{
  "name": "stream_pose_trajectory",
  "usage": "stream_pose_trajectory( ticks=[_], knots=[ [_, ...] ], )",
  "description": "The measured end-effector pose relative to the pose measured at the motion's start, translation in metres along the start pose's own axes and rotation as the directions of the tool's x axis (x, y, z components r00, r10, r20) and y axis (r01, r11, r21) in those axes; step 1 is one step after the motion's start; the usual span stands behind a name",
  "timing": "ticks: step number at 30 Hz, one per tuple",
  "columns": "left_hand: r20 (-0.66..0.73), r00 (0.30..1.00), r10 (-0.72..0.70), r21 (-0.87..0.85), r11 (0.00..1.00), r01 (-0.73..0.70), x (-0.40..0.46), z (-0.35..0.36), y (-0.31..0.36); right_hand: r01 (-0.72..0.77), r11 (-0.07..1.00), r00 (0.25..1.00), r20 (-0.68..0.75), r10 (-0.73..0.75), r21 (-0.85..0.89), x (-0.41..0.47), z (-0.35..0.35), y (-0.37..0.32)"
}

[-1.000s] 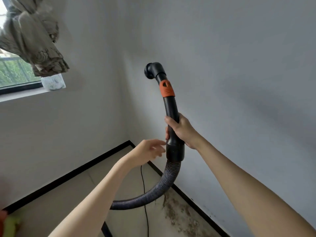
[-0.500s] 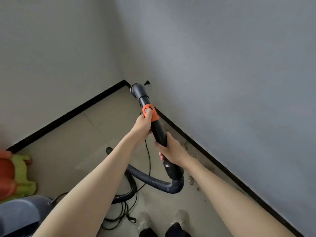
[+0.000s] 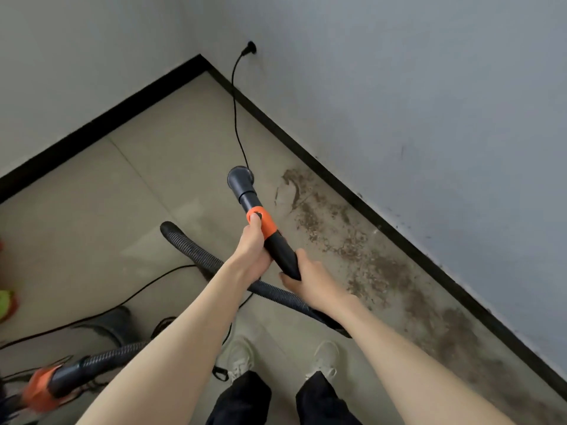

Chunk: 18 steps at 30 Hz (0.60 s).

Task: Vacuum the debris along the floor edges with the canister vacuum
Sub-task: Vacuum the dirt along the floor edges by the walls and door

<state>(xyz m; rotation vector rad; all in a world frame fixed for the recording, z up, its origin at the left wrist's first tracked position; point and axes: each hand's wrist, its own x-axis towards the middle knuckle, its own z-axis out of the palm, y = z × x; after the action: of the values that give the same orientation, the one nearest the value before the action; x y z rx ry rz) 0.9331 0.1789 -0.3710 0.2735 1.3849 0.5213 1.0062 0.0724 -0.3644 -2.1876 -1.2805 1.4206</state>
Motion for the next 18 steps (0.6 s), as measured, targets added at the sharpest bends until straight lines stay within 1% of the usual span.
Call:
stream_pose_trajectory(
  ticks=[2,5,7,9,10,12,15,18],
  knots=[
    [-0.01,1.0,0.003,0.054,0.999,-0.002,0.054,-0.008,-0.026,-0.031,0.997,0.999,-0.02,0.032,0.064,0.035,0.032,0.033],
    [0.017,0.999,-0.043,0.122,0.992,0.041,0.129,-0.023,-0.063,-0.064,0.986,0.997,-0.03,0.07,0.155,0.084,0.077,0.08],
    [0.016,0.999,-0.048,0.134,0.99,0.046,0.171,-0.036,-0.079,-0.085,0.969,0.996,0.009,0.085,0.23,0.113,0.101,0.106],
    [0.029,0.999,-0.039,0.125,0.992,0.035,0.209,-0.045,-0.09,-0.08,0.949,0.996,0.065,0.063,0.306,0.141,0.12,0.128],
    [0.041,0.998,-0.039,0.116,0.993,0.034,0.225,-0.048,-0.094,-0.068,0.946,0.996,0.072,0.047,0.317,0.155,0.128,0.138],
    [0.078,0.996,-0.047,0.075,0.996,0.041,0.254,-0.052,-0.1,-0.015,0.963,0.999,0.052,0.001,0.268,0.183,0.138,0.153],
    [0.147,0.986,-0.077,-0.01,0.997,0.079,0.292,-0.053,-0.109,0.046,0.996,0.998,0.031,-0.048,0.074,0.22,0.142,0.17],
    [0.175,0.981,-0.084,-0.018,0.996,0.089,0.323,-0.05,-0.117,0.067,0.997,0.998,0.022,-0.066,-0.042,0.25,0.142,0.187]
  ],
)
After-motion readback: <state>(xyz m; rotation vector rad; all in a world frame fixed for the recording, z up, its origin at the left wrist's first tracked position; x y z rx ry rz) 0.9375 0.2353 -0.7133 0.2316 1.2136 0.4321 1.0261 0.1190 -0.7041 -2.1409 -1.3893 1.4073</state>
